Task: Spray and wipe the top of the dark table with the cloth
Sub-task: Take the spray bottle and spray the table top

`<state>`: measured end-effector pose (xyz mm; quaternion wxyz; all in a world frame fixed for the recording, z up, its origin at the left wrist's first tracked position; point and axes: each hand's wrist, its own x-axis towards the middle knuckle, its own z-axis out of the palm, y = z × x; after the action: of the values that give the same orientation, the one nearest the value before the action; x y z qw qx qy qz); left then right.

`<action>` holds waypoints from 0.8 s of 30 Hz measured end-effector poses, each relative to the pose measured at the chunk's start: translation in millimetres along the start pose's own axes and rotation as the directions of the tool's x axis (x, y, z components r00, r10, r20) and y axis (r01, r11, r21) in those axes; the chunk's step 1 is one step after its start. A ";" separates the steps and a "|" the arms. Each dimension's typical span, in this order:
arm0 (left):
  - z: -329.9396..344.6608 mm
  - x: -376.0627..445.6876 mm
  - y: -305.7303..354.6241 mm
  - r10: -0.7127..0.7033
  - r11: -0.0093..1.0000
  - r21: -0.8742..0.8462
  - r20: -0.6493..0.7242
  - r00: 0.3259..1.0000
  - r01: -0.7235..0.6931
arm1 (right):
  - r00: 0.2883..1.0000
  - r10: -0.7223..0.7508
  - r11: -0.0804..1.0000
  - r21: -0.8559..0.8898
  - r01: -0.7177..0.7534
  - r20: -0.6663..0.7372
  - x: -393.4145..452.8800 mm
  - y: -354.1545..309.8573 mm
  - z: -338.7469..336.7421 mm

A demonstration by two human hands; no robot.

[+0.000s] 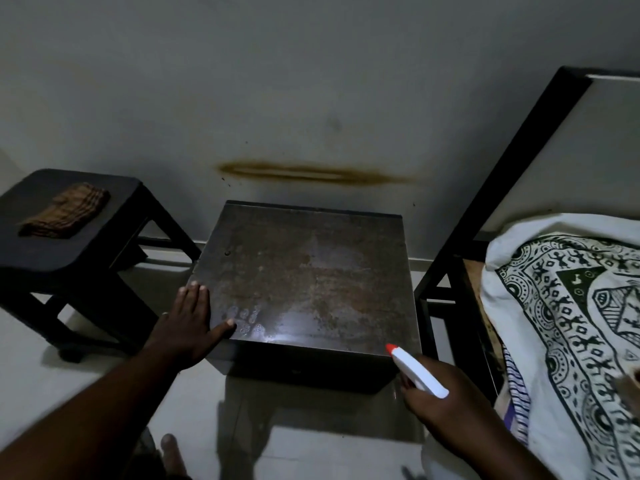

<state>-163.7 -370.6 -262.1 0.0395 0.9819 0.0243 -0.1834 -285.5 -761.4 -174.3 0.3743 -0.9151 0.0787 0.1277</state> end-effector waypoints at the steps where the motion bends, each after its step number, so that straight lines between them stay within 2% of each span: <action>1: -0.4 -0.4 0.9 0.001 1.000 -0.004 -0.003 1.000 -0.001 | 1.000 0.002 1.000 0.013 -0.002 -0.005 1.3 0.6 -0.1; 7: 1.6 -0.8 0.0 -0.014 1.000 0.005 -0.010 1.000 0.014 | 0.993 0.016 0.996 0.086 -0.006 -0.118 9.4 -1.5 2.9; 15: 4.8 -0.2 -3.3 -0.023 1.000 -0.002 -0.025 0.999 0.023 | 0.997 -0.032 0.999 0.040 0.035 -0.063 20.5 -11.5 5.1; 24: 7.4 3.4 -5.0 -0.021 1.000 0.007 -0.054 0.998 0.021 | 0.991 0.020 0.999 0.051 -0.014 -0.129 31.0 -6.3 -5.4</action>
<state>-163.5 -366.2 -270.6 0.0330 0.9864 0.0351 -0.1574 -253.4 -762.2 -175.5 0.3901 -0.9111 0.1139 0.0691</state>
